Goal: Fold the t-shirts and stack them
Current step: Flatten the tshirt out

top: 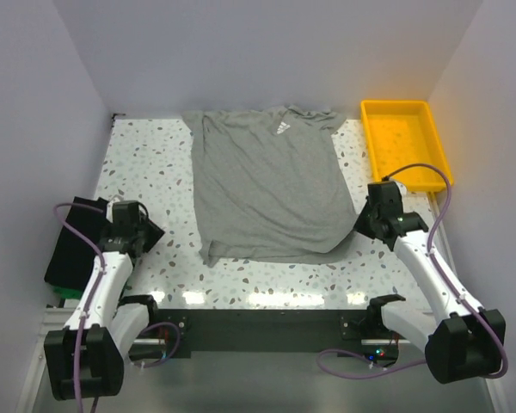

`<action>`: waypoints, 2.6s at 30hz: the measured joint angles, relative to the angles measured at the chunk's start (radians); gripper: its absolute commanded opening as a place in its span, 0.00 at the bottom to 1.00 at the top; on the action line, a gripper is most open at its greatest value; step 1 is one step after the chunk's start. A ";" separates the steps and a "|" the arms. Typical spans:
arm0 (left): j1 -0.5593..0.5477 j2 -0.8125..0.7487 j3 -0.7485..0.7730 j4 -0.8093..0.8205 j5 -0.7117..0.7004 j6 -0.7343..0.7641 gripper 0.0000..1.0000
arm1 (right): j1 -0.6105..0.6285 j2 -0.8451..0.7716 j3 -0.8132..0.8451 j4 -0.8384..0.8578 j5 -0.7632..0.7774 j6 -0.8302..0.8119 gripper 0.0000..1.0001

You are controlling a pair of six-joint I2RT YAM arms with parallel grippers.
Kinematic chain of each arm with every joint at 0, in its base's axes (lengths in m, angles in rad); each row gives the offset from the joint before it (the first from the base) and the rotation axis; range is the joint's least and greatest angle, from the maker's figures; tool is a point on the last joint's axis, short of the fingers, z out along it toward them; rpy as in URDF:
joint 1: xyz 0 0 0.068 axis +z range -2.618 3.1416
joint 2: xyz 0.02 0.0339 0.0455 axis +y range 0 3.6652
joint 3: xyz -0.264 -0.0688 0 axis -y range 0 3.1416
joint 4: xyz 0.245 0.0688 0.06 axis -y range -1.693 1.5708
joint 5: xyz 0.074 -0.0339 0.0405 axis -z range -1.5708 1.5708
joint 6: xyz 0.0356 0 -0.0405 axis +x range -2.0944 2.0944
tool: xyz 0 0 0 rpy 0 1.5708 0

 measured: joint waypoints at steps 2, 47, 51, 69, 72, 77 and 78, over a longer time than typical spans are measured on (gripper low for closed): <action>-0.084 -0.017 0.011 -0.008 -0.030 -0.016 0.40 | 0.000 0.002 0.029 -0.004 -0.013 -0.008 0.00; -0.961 0.652 0.362 -0.238 -0.628 -0.029 0.00 | 0.000 -0.003 0.085 -0.040 -0.069 -0.075 0.00; -0.933 0.619 0.365 -0.275 -0.639 -0.023 0.00 | 0.000 0.011 0.138 -0.080 -0.029 -0.106 0.00; -0.790 0.168 0.620 -0.654 -0.685 -0.080 0.00 | 0.000 0.055 0.390 -0.299 0.087 -0.159 0.00; -0.789 0.137 0.655 -0.698 -0.689 -0.093 0.00 | 0.000 0.053 0.440 -0.344 0.087 -0.162 0.02; -0.789 0.113 0.644 -0.753 -0.678 -0.129 0.00 | 0.000 0.023 0.463 -0.413 0.087 -0.165 0.08; -0.789 0.105 0.628 -0.757 -0.672 -0.141 0.00 | 0.000 0.019 0.461 -0.425 0.082 -0.164 0.09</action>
